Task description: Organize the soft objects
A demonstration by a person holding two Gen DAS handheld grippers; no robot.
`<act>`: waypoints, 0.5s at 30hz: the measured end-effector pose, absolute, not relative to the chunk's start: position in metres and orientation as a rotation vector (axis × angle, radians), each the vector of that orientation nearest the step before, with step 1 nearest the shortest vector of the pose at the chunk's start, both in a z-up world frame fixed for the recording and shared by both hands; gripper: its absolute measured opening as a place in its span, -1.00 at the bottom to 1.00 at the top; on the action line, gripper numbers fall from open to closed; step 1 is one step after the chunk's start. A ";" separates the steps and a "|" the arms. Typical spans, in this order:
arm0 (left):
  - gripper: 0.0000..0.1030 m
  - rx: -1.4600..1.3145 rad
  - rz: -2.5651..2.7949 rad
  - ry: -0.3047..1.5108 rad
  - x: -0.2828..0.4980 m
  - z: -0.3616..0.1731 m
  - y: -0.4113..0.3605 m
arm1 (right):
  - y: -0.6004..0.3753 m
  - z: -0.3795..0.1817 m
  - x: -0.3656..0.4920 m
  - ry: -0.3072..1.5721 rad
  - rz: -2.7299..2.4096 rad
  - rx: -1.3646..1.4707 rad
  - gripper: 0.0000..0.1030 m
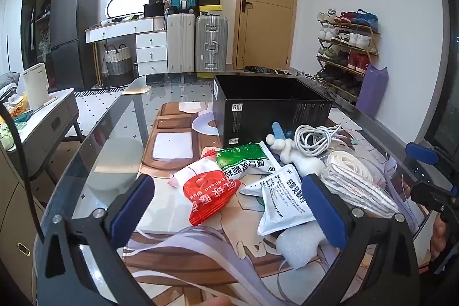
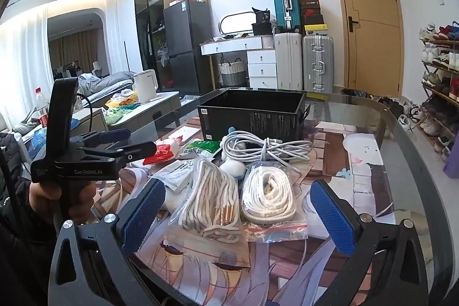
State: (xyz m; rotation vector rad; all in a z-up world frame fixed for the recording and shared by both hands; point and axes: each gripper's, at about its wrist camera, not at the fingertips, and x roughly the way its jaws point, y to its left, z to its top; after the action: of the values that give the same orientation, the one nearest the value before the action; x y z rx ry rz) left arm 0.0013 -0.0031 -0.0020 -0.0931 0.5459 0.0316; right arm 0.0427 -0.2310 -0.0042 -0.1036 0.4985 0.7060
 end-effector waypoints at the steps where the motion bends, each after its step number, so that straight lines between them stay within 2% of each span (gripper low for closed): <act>1: 1.00 -0.093 0.029 0.545 0.001 -0.002 -0.004 | -0.233 -0.003 0.042 0.496 0.703 -0.101 0.99; 15: 1.00 -0.080 0.022 0.543 0.000 -0.002 -0.008 | -0.239 0.001 0.041 0.487 0.687 -0.097 0.99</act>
State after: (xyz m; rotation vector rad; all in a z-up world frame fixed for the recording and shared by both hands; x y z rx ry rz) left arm 0.0002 -0.0084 -0.0018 -0.0799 0.5429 0.0224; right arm 0.0410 -0.2392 0.0010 -0.0967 0.4867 0.6875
